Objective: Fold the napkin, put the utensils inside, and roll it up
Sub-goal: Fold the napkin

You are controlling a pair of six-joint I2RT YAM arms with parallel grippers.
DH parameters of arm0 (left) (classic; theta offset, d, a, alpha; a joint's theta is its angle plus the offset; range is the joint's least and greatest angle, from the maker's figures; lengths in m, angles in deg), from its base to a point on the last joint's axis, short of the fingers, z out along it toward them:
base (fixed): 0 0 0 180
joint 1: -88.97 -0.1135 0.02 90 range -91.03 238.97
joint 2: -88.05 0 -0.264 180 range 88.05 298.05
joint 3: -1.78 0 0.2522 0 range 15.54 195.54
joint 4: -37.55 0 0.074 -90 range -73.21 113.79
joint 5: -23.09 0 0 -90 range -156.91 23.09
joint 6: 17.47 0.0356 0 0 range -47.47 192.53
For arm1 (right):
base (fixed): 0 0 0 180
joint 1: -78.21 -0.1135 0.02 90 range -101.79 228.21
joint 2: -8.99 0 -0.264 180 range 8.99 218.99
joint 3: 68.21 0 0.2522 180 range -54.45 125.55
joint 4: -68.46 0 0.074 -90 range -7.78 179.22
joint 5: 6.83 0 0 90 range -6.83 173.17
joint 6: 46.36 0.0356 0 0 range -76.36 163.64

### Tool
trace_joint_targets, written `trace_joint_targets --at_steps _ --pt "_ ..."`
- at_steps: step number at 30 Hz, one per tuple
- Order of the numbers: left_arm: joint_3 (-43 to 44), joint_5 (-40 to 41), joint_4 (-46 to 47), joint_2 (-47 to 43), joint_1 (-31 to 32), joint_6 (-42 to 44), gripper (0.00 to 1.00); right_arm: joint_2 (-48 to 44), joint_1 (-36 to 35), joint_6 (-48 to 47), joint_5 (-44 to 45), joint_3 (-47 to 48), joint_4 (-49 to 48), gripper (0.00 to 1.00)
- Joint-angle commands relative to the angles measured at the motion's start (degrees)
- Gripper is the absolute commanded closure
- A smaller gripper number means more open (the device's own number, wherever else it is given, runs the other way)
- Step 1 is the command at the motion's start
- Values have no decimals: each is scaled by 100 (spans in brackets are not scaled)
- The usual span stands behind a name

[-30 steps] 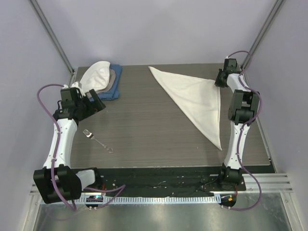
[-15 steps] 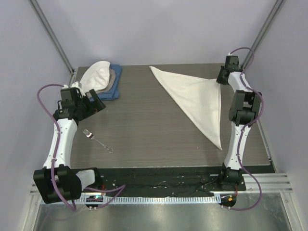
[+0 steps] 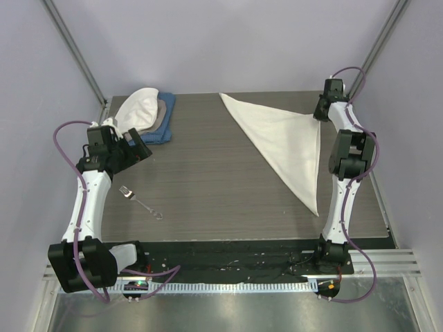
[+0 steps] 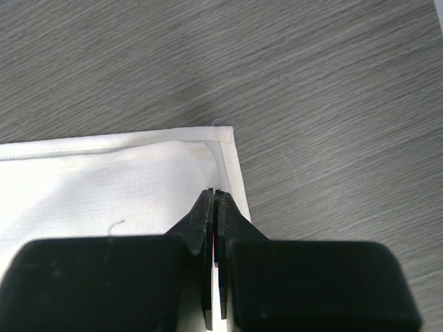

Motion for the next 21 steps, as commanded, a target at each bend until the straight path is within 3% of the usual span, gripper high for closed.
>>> trace_joint_targets --at_steps 1,4,5,8,14,21 --pt "-3 -43 176 -117 -32 4 0 103 -8 -41 324 394 78 98" --pt "-12 10 168 -100 -23 4 0 130 -8 -41 359 535 200 79" --pt "-21 10 168 -100 -23 -5 0 87 -8 -41 377 544 210 63" --pt "-47 80 159 -47 -23 -40 0 -158 -8 -68 289 518 245 46" --pt "-248 1009 115 -99 -32 -189 0 -1246 -69 81 -455 -149 210 40" --pt "-1162 2382 -394 -828 -41 -689 0 -3258 -376 775 -1898 -2975 -912 40"
